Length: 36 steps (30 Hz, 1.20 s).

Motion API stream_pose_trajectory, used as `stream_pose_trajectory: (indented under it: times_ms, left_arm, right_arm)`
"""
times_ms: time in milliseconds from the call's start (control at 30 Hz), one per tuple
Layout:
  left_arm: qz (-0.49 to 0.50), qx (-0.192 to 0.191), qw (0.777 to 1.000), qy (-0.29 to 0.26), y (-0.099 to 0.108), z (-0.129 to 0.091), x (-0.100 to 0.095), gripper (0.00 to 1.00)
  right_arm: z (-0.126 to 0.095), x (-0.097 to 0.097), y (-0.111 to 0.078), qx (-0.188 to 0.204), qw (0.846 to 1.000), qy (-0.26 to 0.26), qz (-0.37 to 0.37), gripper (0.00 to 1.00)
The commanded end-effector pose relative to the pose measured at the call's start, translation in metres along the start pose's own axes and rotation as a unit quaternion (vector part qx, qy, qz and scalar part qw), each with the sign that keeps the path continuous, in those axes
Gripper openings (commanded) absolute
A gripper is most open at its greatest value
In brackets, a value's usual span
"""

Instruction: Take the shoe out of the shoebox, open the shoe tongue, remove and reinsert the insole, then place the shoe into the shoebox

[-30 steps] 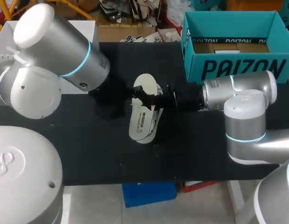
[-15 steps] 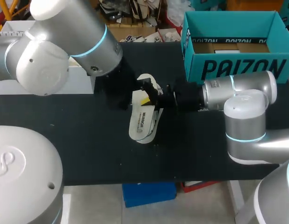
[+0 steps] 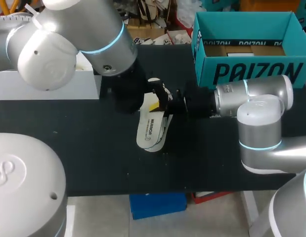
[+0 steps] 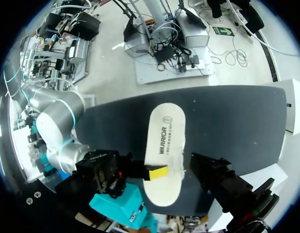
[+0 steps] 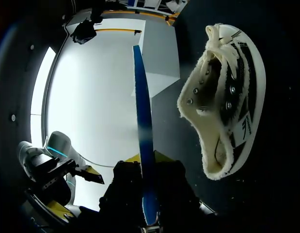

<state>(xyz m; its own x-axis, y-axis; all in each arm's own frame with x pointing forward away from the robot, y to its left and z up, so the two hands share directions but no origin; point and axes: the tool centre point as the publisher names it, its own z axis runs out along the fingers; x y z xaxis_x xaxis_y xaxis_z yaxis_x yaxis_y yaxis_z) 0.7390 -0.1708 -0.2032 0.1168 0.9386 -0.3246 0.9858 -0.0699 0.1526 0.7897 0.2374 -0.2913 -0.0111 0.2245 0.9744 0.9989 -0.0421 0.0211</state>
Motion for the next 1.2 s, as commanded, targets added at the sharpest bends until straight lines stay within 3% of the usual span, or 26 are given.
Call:
stream_pose_trajectory:
  times_ms: [33, 533, 1200]
  left_arm:
    - [0.0, 0.0, 1.0, 0.002, -0.003, -0.003, 0.0, 1.0]
    - [0.0, -0.004, 1.0, 0.008, -0.006, -0.007, 0.0, 1.0]
    - [0.01, 0.007, 1.0, 0.018, 0.07, 0.017, 0.003, 1.0]
  right_arm:
    - [0.001, 0.0, -0.001, -0.002, 1.0, -0.001, 0.0, 0.0]
    - [0.001, 0.0, -0.001, -0.002, 1.0, -0.001, 0.0, 0.0]
    - [0.001, 0.0, -0.001, -0.002, 1.0, -0.001, 0.0, 0.0]
